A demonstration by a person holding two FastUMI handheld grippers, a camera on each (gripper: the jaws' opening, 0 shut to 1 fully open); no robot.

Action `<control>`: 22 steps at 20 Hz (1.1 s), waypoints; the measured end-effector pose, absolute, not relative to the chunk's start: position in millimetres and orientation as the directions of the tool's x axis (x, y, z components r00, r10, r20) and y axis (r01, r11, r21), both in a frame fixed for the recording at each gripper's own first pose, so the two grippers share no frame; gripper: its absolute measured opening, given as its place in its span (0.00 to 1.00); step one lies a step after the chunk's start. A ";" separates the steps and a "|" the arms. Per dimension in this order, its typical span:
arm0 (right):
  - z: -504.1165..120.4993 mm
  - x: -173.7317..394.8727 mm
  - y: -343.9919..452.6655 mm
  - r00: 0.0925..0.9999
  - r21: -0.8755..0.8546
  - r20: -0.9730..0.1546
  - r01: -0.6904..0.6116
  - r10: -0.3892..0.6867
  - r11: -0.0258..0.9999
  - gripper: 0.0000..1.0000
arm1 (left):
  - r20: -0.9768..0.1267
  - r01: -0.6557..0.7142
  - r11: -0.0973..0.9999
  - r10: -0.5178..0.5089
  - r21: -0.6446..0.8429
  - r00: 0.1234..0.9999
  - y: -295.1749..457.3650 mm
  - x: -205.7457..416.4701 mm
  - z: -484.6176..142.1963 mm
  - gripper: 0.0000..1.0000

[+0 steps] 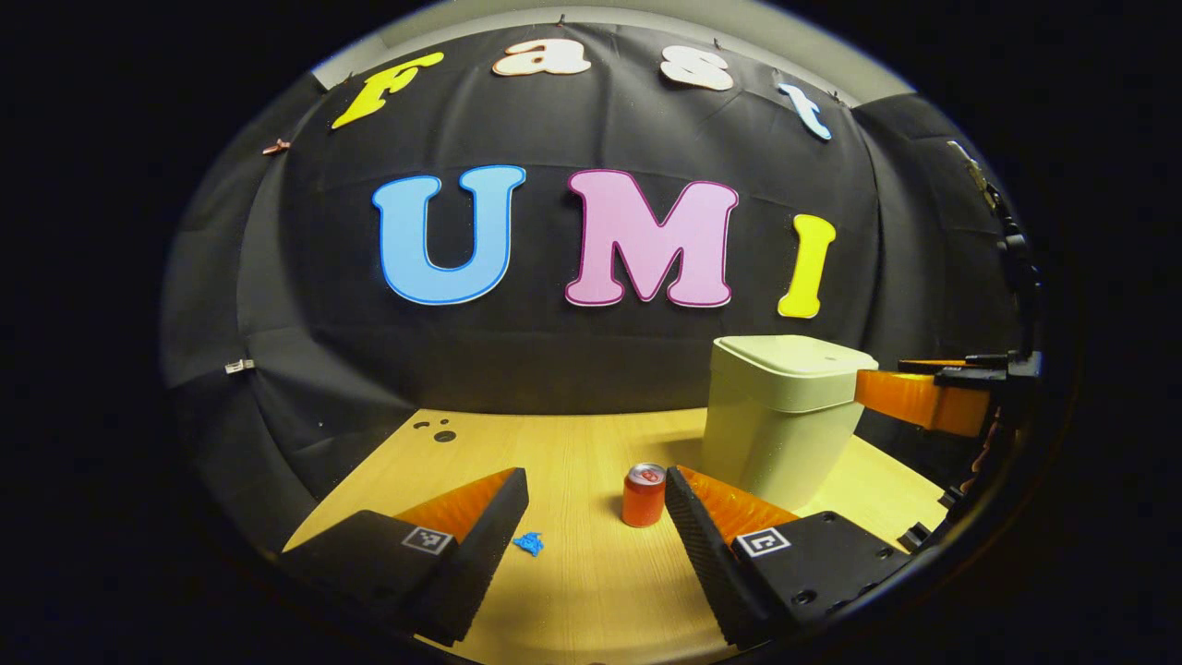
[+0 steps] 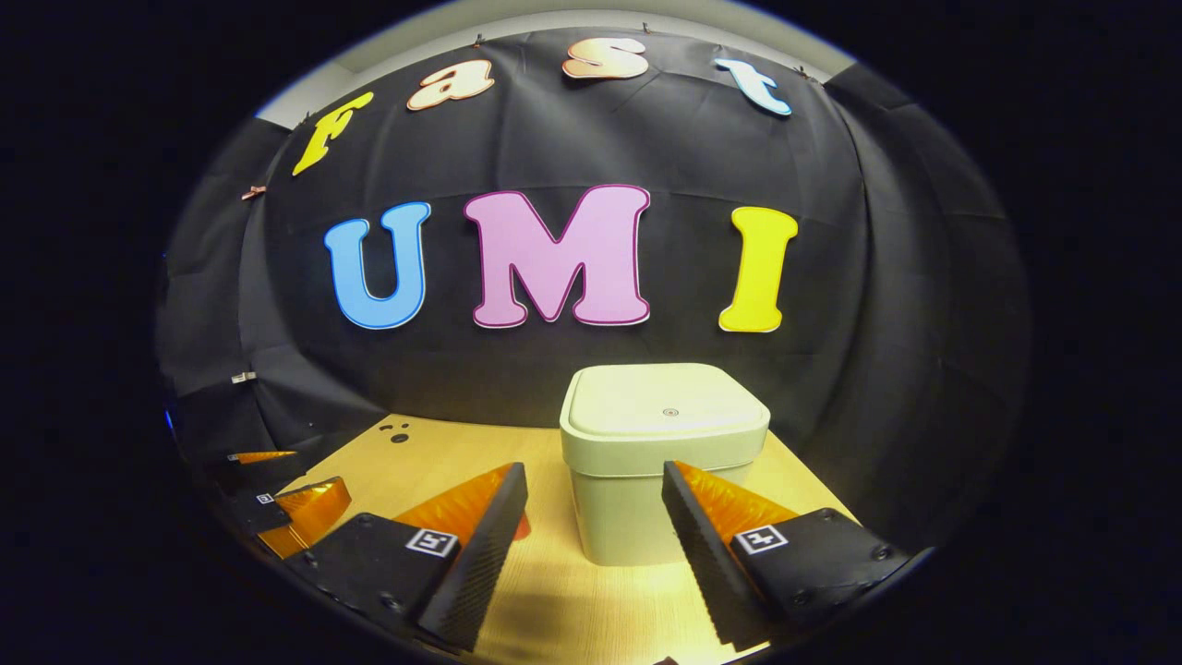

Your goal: Press the lid of the desktop garbage bin to open it, pick up the crumpled paper on the desktop and throw it into the bin, then pick up the pop can on the desktop and drop it into the bin, and finally close the garbage bin lid.

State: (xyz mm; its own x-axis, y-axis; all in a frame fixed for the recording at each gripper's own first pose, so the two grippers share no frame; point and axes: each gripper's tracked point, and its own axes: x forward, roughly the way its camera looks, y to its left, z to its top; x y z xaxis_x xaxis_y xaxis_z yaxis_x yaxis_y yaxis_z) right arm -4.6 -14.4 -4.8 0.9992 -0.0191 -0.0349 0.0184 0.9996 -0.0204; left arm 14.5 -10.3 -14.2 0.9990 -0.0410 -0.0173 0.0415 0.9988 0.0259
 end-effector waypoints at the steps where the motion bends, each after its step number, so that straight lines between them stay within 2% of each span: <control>1: -3.8 -3.1 -15.7 0.999 -0.022 -0.041 0.020 -0.021 1.000 0.83 | -0.019 0.041 0.999 -0.041 0.024 0.999 -10.0 15.1 -14.2 0.95; 4: -4.0 0.9 -17.4 0.999 -0.031 -0.042 0.024 -0.026 0.999 0.77 | -0.023 0.041 0.999 -0.040 0.020 0.999 -9.5 16.3 -16.8 0.95; 5: -2.1 1.8 -19.1 0.999 -0.029 -0.045 0.028 -0.029 0.999 0.70 | -0.025 0.041 0.999 -0.040 0.022 0.999 -9.1 16.5 -16.8 0.95; 7: -2.6 2.6 -18.1 0.998 -0.024 -0.054 0.025 -0.027 0.999 0.46 | -0.026 0.043 0.999 -0.043 0.025 0.999 -9.9 18.3 -16.7 0.95; 8: -3.9 4.2 -15.8 0.998 -0.019 -0.064 0.014 -0.015 1.000 0.42 | -0.024 0.045 0.999 -0.044 0.026 0.999 -10.2 19.3 -16.7 0.95; 10: -5.5 7.0 -13.5 0.997 -0.022 -0.079 0.005 -0.006 1.000 0.41 | -0.022 0.051 0.998 -0.050 0.030 0.999 -11.6 19.6 -16.7 0.95; 11: -2.9 11.1 -16.1 0.997 -0.029 -0.075 0.004 -0.006 1.000 0.31 | -0.023 0.055 0.998 -0.054 0.030 0.998 -12.5 19.4 -15.9 0.95; 12: 0.6 8.5 -14.5 0.997 -0.032 -0.073 -0.002 0.000 0.999 0.29 | -0.024 0.059 0.998 -0.058 0.031 0.998 -13.4 18.7 -17.3 0.95; 13: 1.4 9.6 -14.1 0.997 -0.031 -0.075 -0.010 0.008 0.999 0.21 | -0.025 0.061 0.998 -0.060 0.032 0.998 -13.6 18.7 -17.4 0.95; 15: -1.1 10.9 -20.0 0.997 -0.026 -0.075 0.010 -0.012 1.000 0.20 | -0.027 0.063 0.998 -0.062 0.031 0.998 -14.0 19.1 -18.7 0.99; 16: 5.2 13.0 -25.0 0.997 -0.017 -0.068 0.022 -0.023 1.000 0.16 | -0.030 0.064 0.997 -0.063 0.030 0.998 -13.9 19.4 -20.2 0.95; 17: 3.8 16.1 -26.1 0.997 -0.013 -0.074 0.024 -0.025 1.000 0.08 | -0.032 0.065 0.997 -0.064 0.030 0.997 -14.0 18.9 -20.5 0.95; 18: 4.4 13.9 -27.4 0.996 -0.014 -0.082 0.027 -0.028 1.000 0.07 | -0.034 0.064 0.997 -0.063 0.032 0.997 -13.4 18.4 -21.3 0.95; 19: 2.6 24.7 -30.0 0.997 -0.004 -0.077 0.009 -0.010 1.000 0.00 | -0.036 0.062 0.997 -0.061 0.035 0.997 -13.1 18.0 -21.8 0.95; 20: 4.9 15.7 -24.7 0.997 -0.002 -0.082 -0.002 0.001 1.000 0.06 | -0.039 0.062 0.997 -0.061 0.036 0.997 -12.3 18.8 -25.5 0.95; 22: 6.9 19.0 -19.0 0.996 -0.006 -0.082 -0.044 0.043 0.999 0.05 | -0.044 0.062 0.997 -0.060 0.038 0.997 -11.7 18.8 -27.1 0.95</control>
State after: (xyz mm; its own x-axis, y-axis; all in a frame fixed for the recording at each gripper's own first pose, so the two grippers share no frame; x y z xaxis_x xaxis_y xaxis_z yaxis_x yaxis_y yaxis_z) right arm 19.0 -19.0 6.9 0.9957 0.0434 -0.0817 -0.0440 0.9990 -0.0057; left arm 18.8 -11.7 -27.1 0.9972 -0.0601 -0.0437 0.0618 0.9974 0.0380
